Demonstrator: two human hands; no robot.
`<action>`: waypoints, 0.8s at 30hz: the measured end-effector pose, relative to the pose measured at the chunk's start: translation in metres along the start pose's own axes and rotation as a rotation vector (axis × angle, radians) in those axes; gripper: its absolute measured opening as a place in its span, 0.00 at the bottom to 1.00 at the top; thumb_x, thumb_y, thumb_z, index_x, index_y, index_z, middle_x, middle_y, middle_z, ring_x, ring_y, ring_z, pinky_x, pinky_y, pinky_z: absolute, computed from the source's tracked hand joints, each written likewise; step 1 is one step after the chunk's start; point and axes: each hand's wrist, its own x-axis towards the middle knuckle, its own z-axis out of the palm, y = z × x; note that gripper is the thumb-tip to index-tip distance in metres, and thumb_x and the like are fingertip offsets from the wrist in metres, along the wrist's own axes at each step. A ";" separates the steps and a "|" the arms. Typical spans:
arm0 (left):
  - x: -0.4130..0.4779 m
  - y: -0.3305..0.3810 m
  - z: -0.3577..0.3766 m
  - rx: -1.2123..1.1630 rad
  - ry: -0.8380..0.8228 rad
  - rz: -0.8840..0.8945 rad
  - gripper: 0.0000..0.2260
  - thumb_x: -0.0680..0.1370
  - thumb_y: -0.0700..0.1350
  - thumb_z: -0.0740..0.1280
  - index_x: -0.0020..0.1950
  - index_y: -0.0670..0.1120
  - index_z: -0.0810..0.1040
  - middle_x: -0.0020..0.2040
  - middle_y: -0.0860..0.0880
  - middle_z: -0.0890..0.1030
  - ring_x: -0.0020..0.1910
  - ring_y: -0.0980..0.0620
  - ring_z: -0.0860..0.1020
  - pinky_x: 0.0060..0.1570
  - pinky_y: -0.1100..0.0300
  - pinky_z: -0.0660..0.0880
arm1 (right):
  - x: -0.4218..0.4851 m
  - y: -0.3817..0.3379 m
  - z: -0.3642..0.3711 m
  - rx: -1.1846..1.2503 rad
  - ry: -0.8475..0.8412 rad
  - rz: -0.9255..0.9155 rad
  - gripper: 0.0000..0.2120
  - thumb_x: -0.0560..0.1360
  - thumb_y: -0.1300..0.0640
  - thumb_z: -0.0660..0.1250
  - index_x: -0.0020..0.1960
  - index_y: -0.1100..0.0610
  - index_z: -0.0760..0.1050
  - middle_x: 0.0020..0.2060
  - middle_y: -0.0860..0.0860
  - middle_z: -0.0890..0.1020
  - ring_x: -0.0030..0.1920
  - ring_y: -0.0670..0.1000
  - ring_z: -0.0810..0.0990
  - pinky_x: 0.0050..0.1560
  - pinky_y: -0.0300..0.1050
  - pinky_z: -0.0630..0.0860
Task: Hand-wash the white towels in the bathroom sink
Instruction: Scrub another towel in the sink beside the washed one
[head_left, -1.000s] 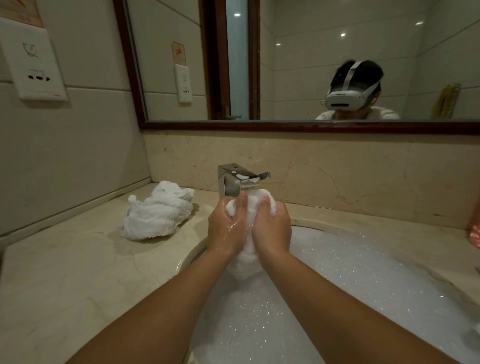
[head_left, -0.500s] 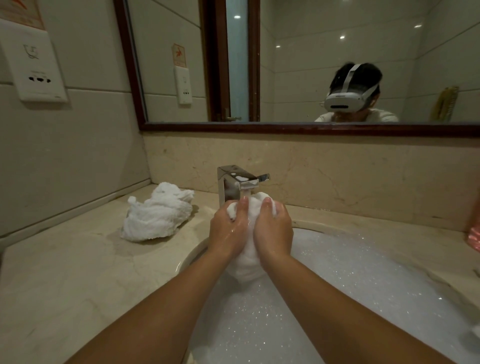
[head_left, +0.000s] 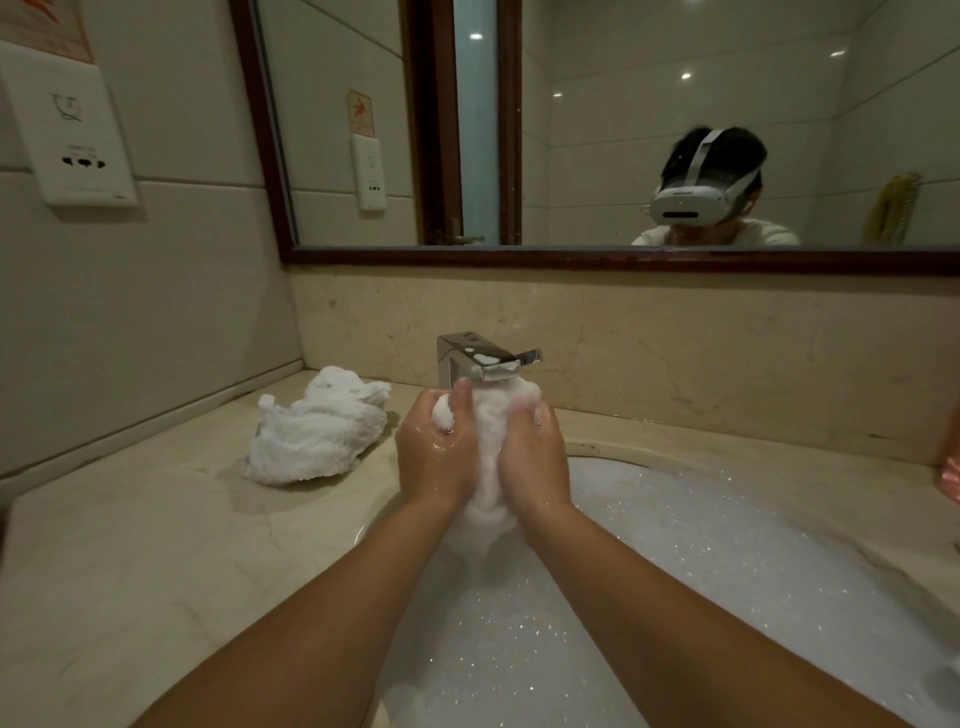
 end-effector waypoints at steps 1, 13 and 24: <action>0.001 0.000 -0.001 -0.003 0.028 0.011 0.18 0.84 0.57 0.64 0.40 0.47 0.76 0.33 0.54 0.78 0.32 0.63 0.75 0.32 0.69 0.70 | -0.001 -0.001 0.003 0.006 -0.014 0.009 0.18 0.87 0.42 0.52 0.66 0.46 0.77 0.54 0.48 0.85 0.54 0.51 0.84 0.56 0.51 0.80; 0.002 0.005 0.002 -0.161 -0.152 -0.260 0.24 0.84 0.64 0.58 0.60 0.44 0.78 0.50 0.49 0.82 0.49 0.53 0.80 0.48 0.56 0.76 | 0.001 0.006 -0.009 -0.113 -0.026 -0.082 0.31 0.77 0.30 0.67 0.76 0.40 0.69 0.68 0.50 0.78 0.66 0.53 0.77 0.69 0.55 0.74; -0.004 0.004 0.005 -0.294 -0.413 -0.257 0.29 0.73 0.69 0.65 0.68 0.53 0.79 0.59 0.50 0.86 0.59 0.50 0.84 0.63 0.46 0.80 | 0.020 0.000 -0.025 0.303 0.277 0.107 0.17 0.77 0.49 0.76 0.62 0.53 0.77 0.52 0.51 0.84 0.54 0.55 0.84 0.62 0.56 0.81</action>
